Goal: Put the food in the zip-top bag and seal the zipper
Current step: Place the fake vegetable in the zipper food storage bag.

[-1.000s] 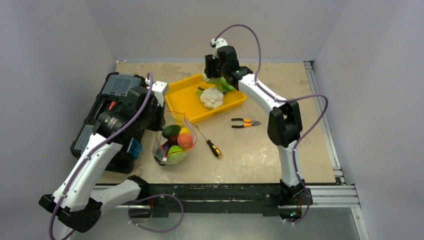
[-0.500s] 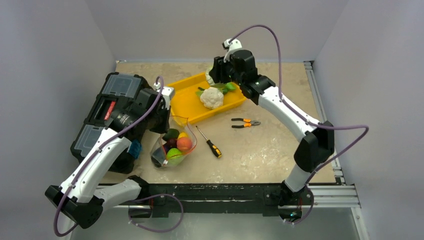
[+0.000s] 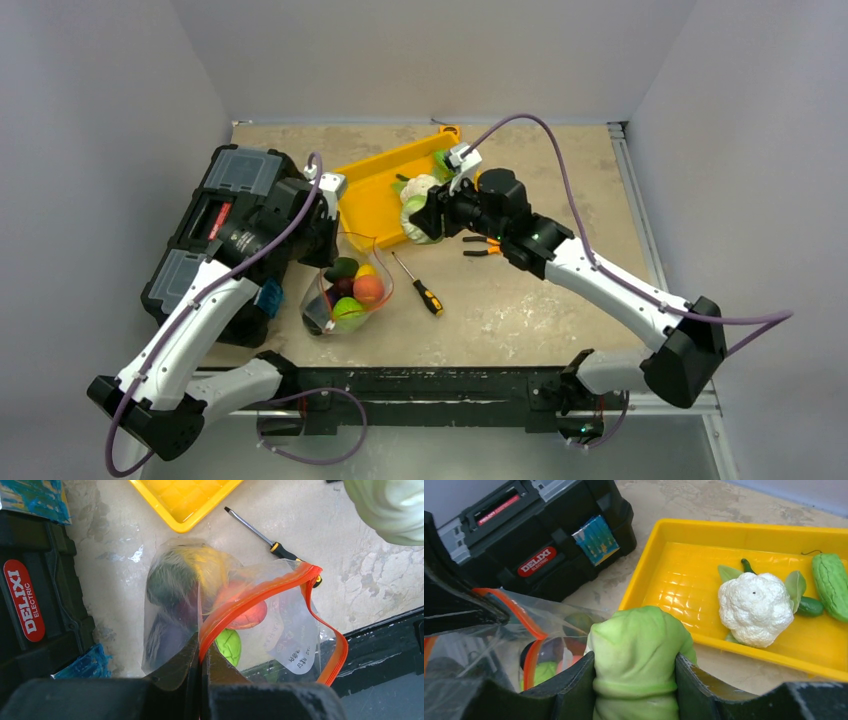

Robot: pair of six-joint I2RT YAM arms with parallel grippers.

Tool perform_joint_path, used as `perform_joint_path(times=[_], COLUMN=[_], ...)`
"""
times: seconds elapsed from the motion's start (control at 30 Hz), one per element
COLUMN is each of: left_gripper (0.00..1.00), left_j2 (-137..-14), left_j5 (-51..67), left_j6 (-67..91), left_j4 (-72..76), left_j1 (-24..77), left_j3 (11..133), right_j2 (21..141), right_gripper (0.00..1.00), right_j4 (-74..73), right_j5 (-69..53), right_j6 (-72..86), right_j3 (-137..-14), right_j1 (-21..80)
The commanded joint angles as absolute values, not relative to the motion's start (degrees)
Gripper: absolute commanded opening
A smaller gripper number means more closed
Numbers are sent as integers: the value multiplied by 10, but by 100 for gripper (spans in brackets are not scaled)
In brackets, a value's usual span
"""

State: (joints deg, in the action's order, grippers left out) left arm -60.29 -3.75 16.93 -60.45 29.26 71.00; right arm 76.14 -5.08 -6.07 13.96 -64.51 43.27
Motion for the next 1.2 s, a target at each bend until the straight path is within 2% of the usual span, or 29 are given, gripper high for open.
perform_joint_path(times=[0.0, 0.2, 0.53, 0.83, 0.87, 0.93, 1.17], left_gripper=[0, 0, 0, 0, 0, 0, 0], left_j2=[-598, -602, -596, -584, -582, -580, -580], left_j5=[-26, -25, -27, -26, -24, -22, -22], left_j6=[177, 173, 170, 175, 176, 178, 179], left_j4=[-572, -568, -574, -581, -581, -581, -579], left_j1=[288, 288, 288, 288, 288, 288, 288], left_j3=[715, 715, 717, 717, 716, 714, 716], right_j2=[727, 683, 685, 769, 772, 780, 796], right_gripper=[0, 0, 0, 0, 4, 7, 7], right_j4=[2, 73, 186, 227, 234, 247, 272], right_j5=[-104, -135, -137, -55, -41, -10, 24], right_j6=[167, 195, 135, 118, 117, 119, 122], right_j3=[-637, -610, -596, -581, -575, -565, -544], right_j1=[430, 461, 602, 668, 673, 680, 681])
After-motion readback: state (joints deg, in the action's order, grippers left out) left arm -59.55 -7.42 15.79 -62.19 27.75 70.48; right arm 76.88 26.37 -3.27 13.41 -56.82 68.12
